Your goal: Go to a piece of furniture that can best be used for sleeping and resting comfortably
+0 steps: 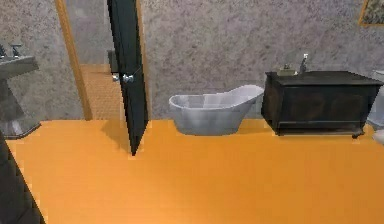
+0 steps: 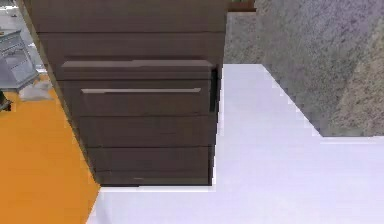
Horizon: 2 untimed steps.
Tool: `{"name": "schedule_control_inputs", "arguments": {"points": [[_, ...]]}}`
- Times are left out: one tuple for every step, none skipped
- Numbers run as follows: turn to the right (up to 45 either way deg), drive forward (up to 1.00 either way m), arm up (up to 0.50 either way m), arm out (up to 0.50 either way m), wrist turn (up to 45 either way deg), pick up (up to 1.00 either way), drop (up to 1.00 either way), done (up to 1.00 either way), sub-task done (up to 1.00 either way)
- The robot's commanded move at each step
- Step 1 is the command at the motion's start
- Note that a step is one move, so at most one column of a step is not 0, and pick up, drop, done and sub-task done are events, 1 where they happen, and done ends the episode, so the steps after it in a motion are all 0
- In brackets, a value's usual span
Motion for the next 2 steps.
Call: {"name": "schedule_control_inputs", "arguments": {"points": [[-21.0,0.00,0.00,0.00,0.0,0.00,0.00,0.00,0.00],[0.0,0.80,0.00,0.00,0.0,0.00,0.00,0.00,0.00]]}}
